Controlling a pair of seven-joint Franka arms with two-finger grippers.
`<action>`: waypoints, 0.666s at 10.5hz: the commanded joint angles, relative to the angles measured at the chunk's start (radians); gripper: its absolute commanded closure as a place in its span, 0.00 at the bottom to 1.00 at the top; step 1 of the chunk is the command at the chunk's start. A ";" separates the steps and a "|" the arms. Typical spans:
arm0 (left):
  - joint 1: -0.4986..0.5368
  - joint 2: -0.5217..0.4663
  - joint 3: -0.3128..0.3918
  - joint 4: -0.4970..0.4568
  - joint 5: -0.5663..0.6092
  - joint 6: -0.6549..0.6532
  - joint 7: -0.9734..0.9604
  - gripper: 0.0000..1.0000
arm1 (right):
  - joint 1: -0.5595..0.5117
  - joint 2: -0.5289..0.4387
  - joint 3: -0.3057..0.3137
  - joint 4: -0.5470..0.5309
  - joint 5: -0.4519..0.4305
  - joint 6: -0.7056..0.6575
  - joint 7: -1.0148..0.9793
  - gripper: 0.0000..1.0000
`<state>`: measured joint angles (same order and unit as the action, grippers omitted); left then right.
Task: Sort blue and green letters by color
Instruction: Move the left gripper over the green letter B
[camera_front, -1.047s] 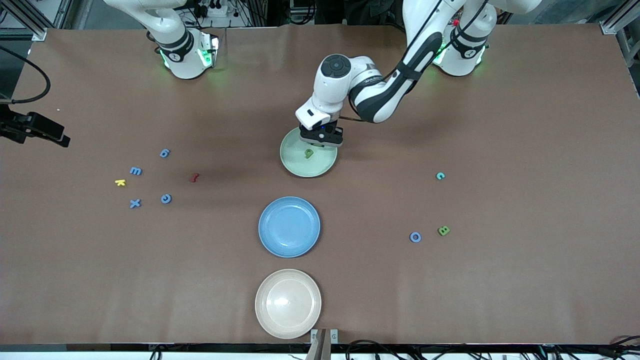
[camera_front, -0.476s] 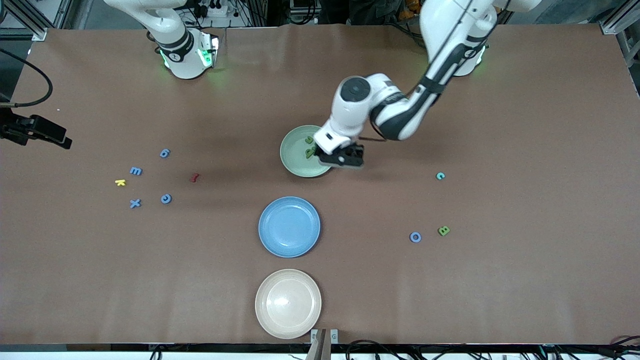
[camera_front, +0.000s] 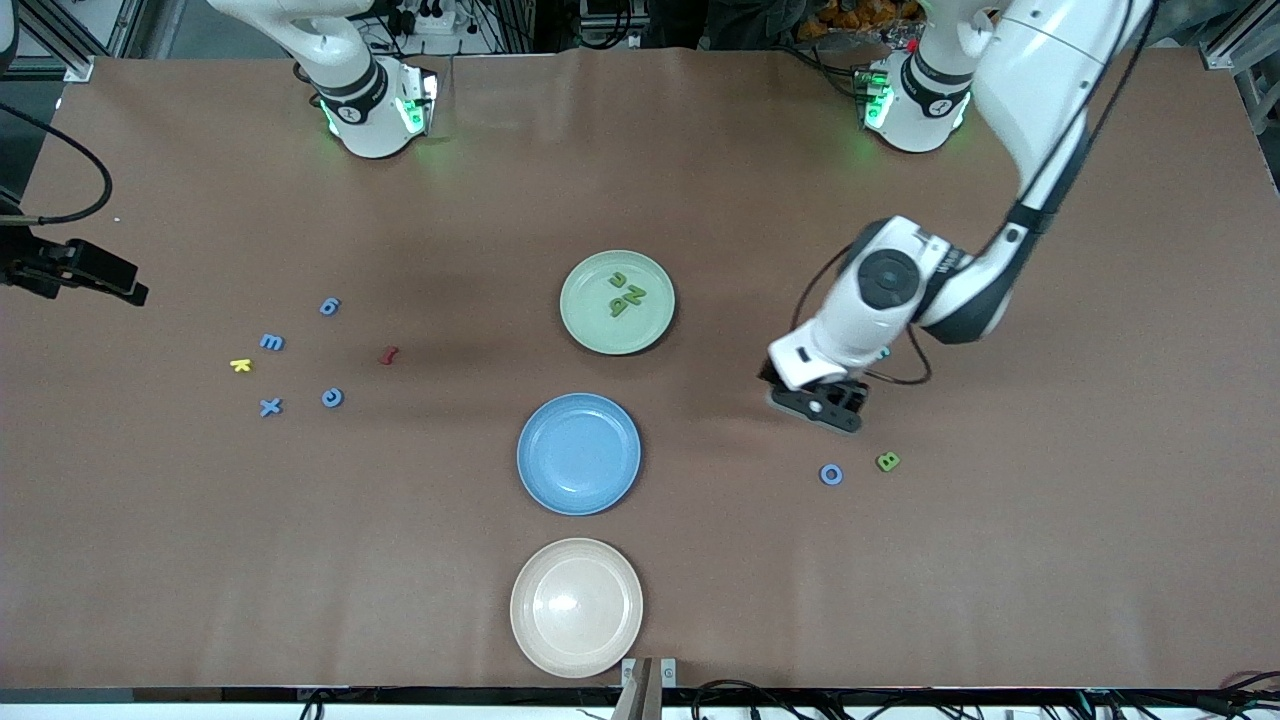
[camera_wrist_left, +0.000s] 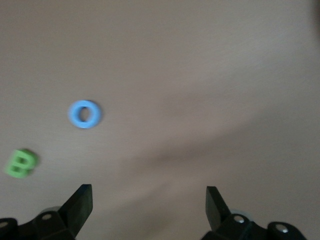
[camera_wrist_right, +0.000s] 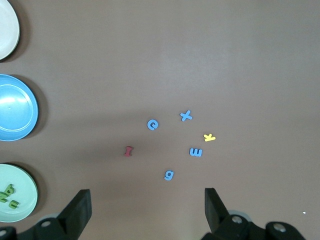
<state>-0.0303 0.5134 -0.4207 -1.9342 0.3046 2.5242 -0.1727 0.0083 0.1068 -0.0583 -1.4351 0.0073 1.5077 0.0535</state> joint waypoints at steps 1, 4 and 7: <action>0.067 0.026 0.025 0.006 -0.007 -0.007 0.308 0.00 | 0.001 -0.003 0.005 -0.002 -0.018 0.005 0.002 0.00; 0.108 0.056 0.071 0.043 -0.024 -0.005 0.524 0.00 | 0.012 -0.004 0.005 -0.008 -0.020 0.003 0.002 0.00; 0.118 0.086 0.097 0.075 -0.024 -0.005 0.605 0.00 | 0.016 -0.003 0.005 -0.011 -0.021 0.014 0.003 0.00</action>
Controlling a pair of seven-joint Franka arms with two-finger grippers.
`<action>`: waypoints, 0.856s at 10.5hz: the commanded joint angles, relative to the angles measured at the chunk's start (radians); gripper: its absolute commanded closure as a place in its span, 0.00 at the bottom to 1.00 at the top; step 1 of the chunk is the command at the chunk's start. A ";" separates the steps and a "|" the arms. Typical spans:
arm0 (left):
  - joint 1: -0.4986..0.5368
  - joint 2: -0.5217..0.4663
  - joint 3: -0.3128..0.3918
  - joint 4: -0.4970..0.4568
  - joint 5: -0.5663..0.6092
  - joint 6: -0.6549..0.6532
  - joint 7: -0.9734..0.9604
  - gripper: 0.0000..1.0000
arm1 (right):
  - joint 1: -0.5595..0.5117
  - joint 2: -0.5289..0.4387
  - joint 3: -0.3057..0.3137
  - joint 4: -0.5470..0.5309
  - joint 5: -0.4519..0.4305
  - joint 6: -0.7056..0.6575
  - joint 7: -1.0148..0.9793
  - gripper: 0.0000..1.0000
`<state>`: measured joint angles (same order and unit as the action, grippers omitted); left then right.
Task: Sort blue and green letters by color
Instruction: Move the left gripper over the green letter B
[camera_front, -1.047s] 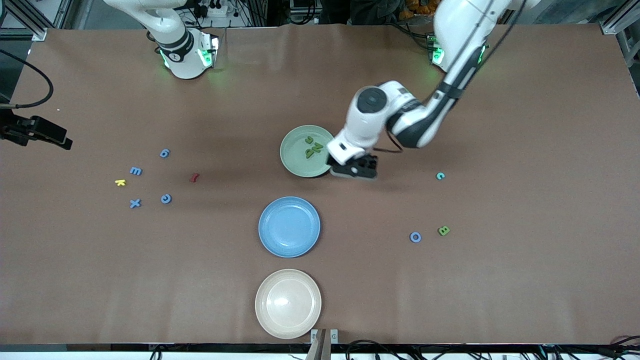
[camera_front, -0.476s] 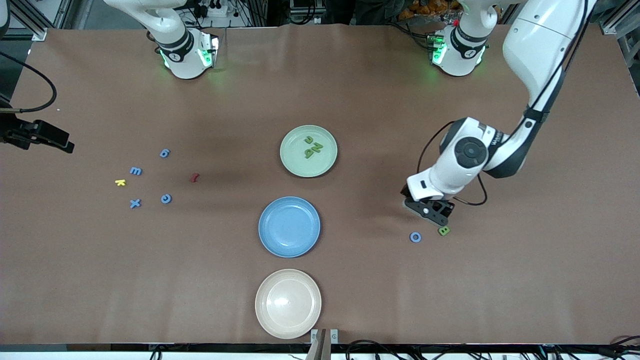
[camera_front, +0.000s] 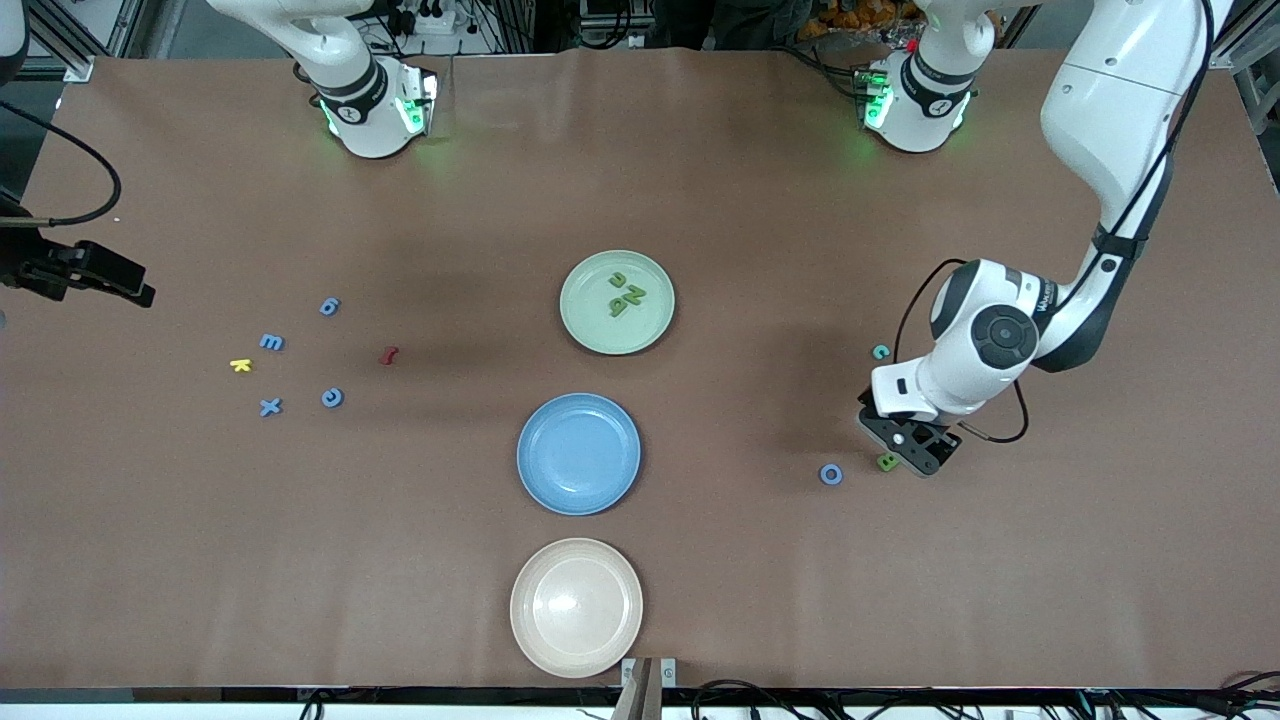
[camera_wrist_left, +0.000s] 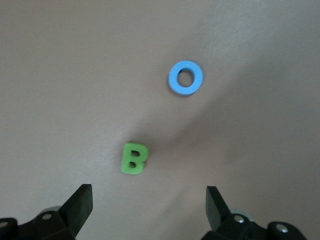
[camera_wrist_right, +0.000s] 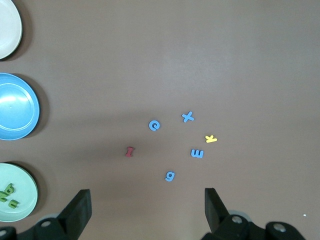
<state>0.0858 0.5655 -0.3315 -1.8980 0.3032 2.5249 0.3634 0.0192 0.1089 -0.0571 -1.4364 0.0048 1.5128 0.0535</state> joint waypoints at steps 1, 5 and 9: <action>0.000 0.042 0.008 0.045 -0.022 -0.006 0.069 0.00 | 0.010 -0.005 0.003 -0.010 -0.019 0.006 0.003 0.00; 0.002 0.080 0.015 0.076 -0.021 -0.003 0.121 0.00 | 0.008 -0.005 0.002 -0.007 -0.020 0.003 0.002 0.00; 0.002 0.115 0.025 0.103 -0.022 -0.003 0.147 0.00 | -0.031 -0.052 0.002 -0.241 -0.017 0.234 -0.007 0.00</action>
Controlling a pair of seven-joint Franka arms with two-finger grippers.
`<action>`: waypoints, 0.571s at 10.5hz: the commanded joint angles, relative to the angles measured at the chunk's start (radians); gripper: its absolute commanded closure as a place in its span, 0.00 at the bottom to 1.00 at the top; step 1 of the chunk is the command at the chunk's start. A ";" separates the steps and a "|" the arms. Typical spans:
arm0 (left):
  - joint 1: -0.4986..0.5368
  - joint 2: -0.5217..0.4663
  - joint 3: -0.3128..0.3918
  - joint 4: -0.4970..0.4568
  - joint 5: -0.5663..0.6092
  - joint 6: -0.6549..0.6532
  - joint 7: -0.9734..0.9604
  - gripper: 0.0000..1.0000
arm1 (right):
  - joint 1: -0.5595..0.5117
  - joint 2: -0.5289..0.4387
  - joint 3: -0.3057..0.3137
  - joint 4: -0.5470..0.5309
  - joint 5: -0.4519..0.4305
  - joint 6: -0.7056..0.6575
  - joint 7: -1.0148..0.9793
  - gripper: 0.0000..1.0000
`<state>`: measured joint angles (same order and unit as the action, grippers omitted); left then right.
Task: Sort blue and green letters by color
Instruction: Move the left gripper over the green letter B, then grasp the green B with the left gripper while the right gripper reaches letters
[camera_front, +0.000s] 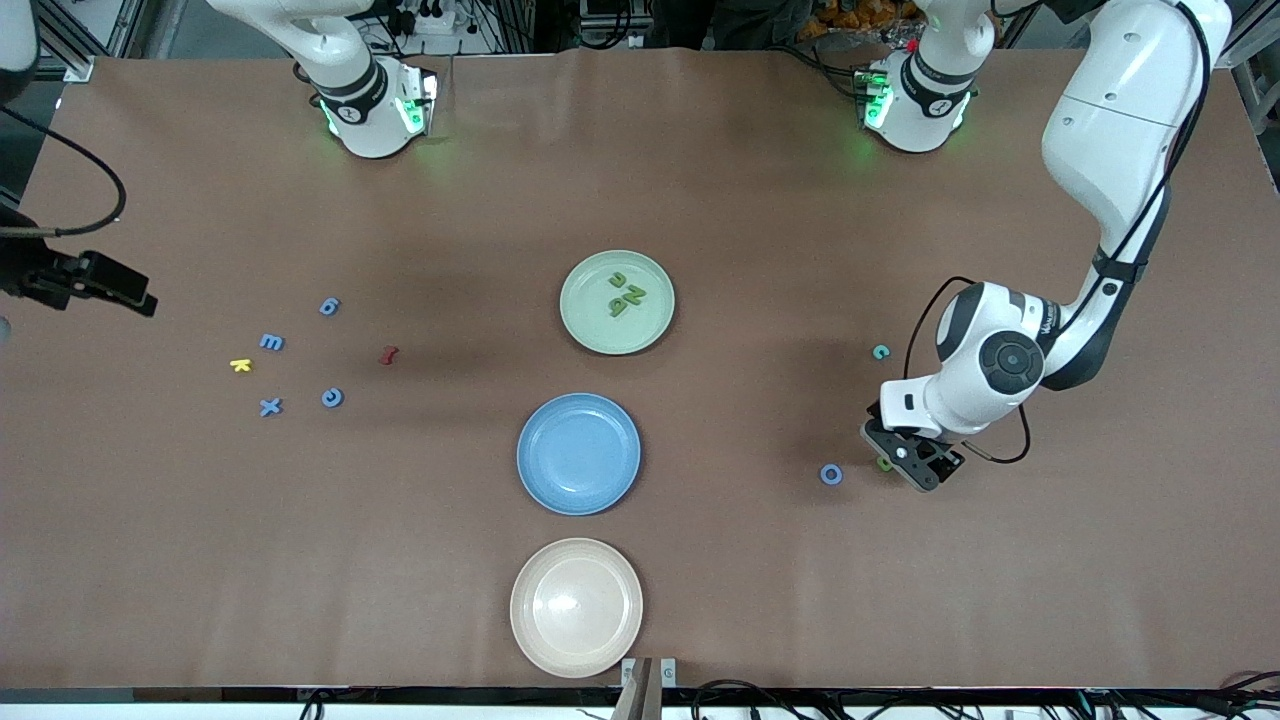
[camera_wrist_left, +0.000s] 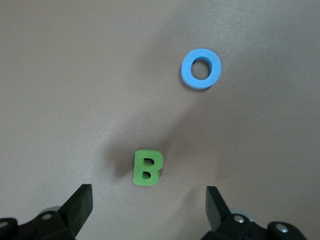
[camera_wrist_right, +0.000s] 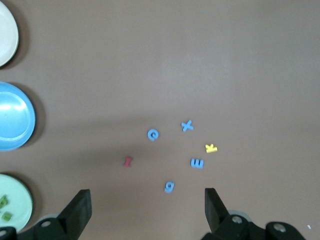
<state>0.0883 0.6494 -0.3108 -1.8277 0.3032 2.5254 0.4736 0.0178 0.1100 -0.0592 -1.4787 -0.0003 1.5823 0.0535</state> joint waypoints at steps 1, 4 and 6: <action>-0.001 0.041 0.004 0.034 -0.022 -0.001 0.037 0.00 | -0.047 -0.067 0.002 -0.294 -0.012 0.257 -0.007 0.00; -0.004 0.068 0.004 0.071 -0.026 0.000 0.030 0.08 | -0.090 -0.076 -0.001 -0.532 -0.012 0.499 -0.007 0.00; -0.005 0.085 0.005 0.079 -0.026 0.000 0.026 0.14 | -0.110 -0.075 -0.002 -0.651 -0.010 0.588 0.038 0.00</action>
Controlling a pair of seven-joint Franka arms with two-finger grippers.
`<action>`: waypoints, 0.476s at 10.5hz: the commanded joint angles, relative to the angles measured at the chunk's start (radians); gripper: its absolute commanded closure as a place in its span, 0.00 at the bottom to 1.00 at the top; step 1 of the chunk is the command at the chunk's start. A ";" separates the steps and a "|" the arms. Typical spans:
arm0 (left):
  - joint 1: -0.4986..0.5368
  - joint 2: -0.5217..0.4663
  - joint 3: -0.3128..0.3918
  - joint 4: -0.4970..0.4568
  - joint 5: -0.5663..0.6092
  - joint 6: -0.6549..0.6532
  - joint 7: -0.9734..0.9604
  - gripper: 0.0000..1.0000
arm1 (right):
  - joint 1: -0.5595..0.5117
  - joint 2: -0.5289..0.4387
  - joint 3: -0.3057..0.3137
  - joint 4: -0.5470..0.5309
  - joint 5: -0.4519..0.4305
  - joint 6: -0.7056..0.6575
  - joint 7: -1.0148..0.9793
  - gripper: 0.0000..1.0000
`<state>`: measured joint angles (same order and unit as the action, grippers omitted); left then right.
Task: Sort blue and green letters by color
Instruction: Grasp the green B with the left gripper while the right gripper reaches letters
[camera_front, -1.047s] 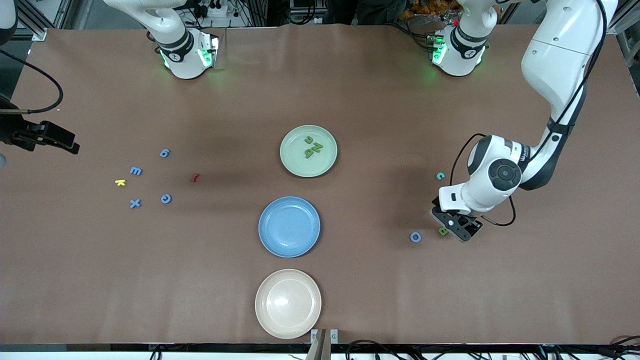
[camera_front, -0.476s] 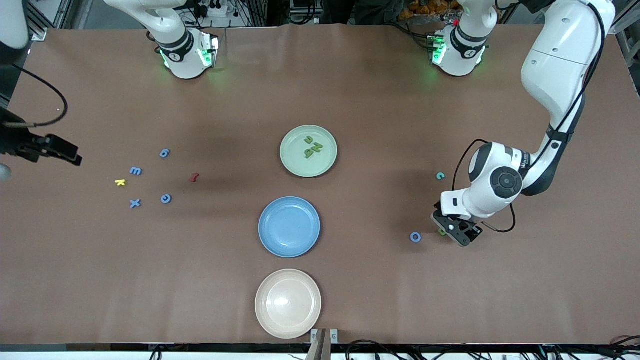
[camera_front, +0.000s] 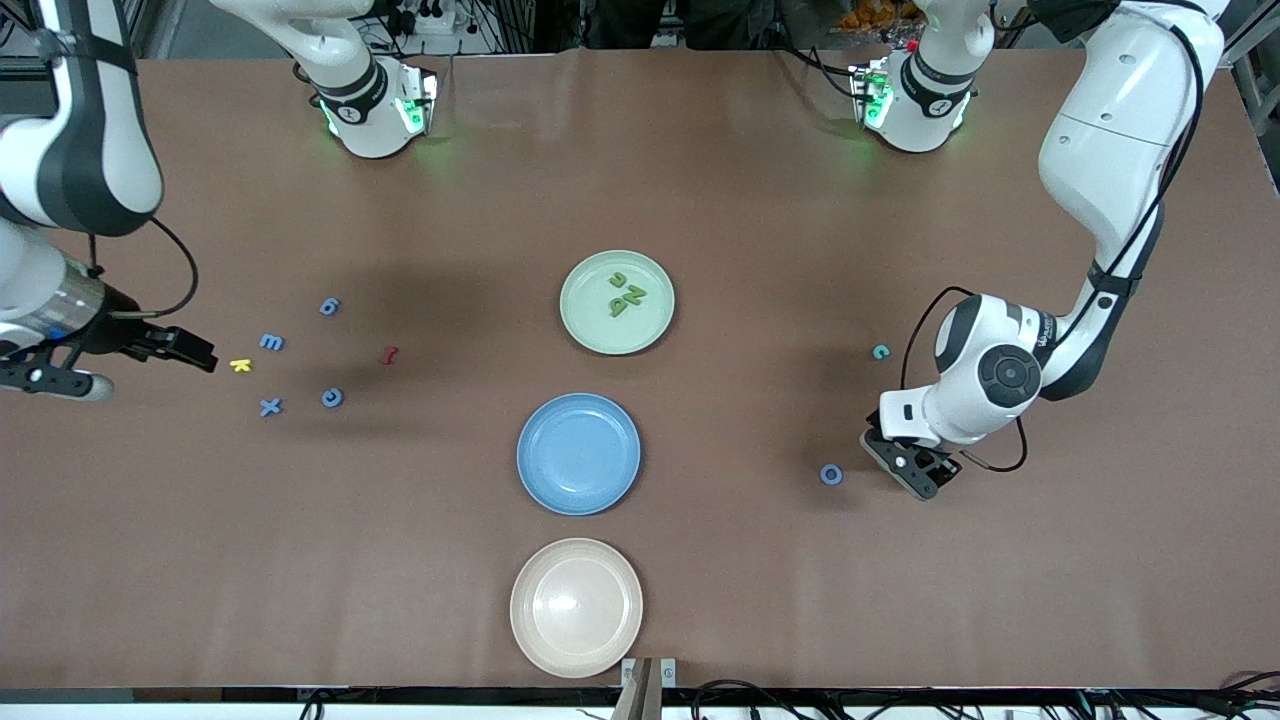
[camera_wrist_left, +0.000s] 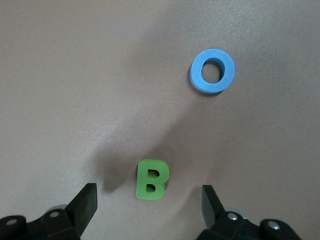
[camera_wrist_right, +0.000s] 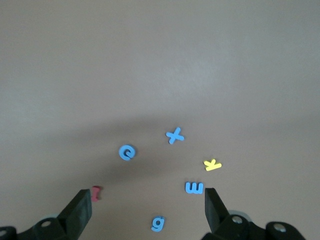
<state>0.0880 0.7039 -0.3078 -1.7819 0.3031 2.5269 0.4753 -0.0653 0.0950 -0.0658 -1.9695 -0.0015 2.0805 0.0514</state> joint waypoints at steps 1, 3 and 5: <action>-0.005 0.046 0.003 0.054 -0.024 -0.002 0.020 0.15 | -0.031 -0.060 0.004 -0.225 -0.009 0.134 0.095 0.00; -0.011 0.065 0.003 0.071 -0.024 -0.002 0.016 0.22 | -0.037 -0.051 0.004 -0.316 -0.011 0.196 0.256 0.00; -0.014 0.059 0.003 0.072 -0.024 -0.002 -0.027 0.59 | -0.034 -0.044 0.004 -0.403 -0.011 0.275 0.405 0.00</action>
<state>0.0857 0.7443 -0.3094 -1.7413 0.3004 2.5266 0.4753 -0.0915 0.0877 -0.0700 -2.2578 -0.0015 2.2726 0.3069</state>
